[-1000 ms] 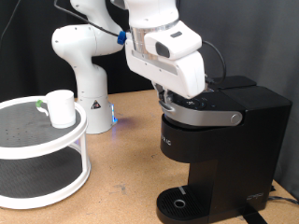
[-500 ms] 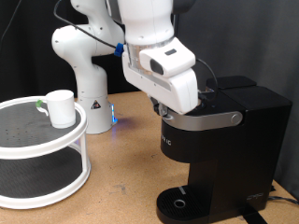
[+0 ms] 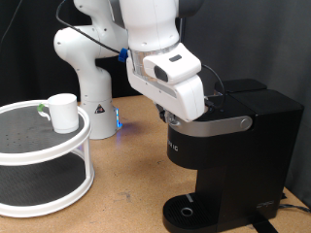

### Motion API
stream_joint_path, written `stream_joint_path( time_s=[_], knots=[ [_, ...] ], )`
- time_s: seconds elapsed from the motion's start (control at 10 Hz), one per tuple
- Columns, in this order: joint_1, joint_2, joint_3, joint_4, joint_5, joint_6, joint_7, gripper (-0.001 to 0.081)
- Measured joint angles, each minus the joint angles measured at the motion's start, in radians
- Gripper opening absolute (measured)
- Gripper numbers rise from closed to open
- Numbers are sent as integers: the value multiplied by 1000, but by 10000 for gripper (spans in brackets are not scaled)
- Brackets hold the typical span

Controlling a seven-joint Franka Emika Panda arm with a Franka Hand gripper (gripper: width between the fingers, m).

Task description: Make a cup of coffee with the keurig machine

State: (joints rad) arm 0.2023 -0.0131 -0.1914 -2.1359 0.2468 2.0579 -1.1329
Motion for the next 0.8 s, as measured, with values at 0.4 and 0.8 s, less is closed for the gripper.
stream_joint_path(
  time_s=[0.4,0.8],
  knots=[
    [-3,-4,-15,8,77,-11,-67,0],
    [-8,-34,-38,44,122,-93,-110,0]
  ],
)
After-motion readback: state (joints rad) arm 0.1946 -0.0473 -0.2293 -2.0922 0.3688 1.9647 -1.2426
